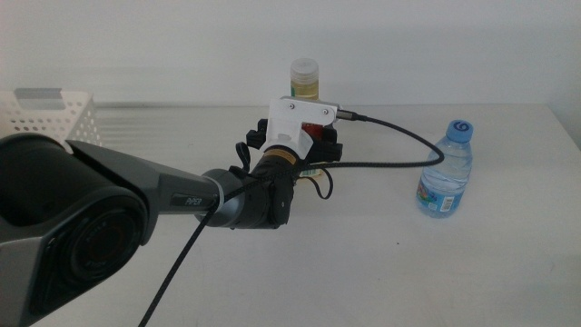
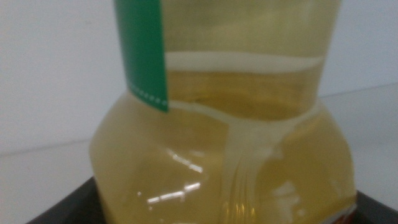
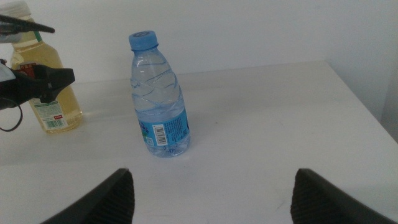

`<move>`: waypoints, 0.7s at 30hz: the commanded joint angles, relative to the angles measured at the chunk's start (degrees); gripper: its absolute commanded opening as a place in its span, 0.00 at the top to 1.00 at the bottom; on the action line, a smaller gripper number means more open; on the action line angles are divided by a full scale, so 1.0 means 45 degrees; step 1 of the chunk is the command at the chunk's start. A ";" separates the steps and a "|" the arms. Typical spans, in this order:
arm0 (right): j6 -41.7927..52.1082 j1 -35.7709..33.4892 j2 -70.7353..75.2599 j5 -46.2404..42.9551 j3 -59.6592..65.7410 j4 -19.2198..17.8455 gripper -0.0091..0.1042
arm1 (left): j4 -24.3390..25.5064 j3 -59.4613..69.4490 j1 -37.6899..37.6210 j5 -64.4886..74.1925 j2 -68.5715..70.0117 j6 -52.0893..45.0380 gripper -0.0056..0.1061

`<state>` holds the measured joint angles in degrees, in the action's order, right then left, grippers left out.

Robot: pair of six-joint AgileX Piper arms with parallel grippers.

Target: Use arms to grab the bottles and put them into the dustbin to the left of the table.

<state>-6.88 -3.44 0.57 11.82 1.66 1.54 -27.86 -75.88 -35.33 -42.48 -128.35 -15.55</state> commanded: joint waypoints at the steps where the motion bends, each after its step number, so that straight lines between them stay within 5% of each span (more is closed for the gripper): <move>1: 0.0165 0.0051 0.0346 -0.0948 -0.0112 -0.0079 0.34 | -0.0045 -0.0360 -0.0004 -0.1523 0.0647 0.0115 0.15; 5: 0.0165 0.0051 0.0346 -0.0948 -0.0112 -0.0079 0.34 | -0.0077 -0.0360 -0.0004 -0.1507 0.0634 0.0115 0.21; 8: 0.0165 0.0051 0.0346 -0.0948 -0.0112 -0.0079 0.34 | -0.0091 -0.0360 -0.0004 -0.1470 0.0634 0.0115 0.35; 15: 0.0165 0.0051 0.0346 -0.0948 -0.0112 -0.0079 0.34 | -0.0731 -0.0016 -0.0197 -0.0416 0.1336 0.0022 1.00; 21: 0.0165 0.0051 0.0346 -0.0948 -0.0112 -0.0079 0.34 | -0.1681 0.1017 -0.0243 0.0950 0.3282 -0.1887 1.00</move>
<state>-6.88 -3.44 0.57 11.82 1.66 1.54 -35.59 -70.62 -36.07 -33.36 -120.47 -21.62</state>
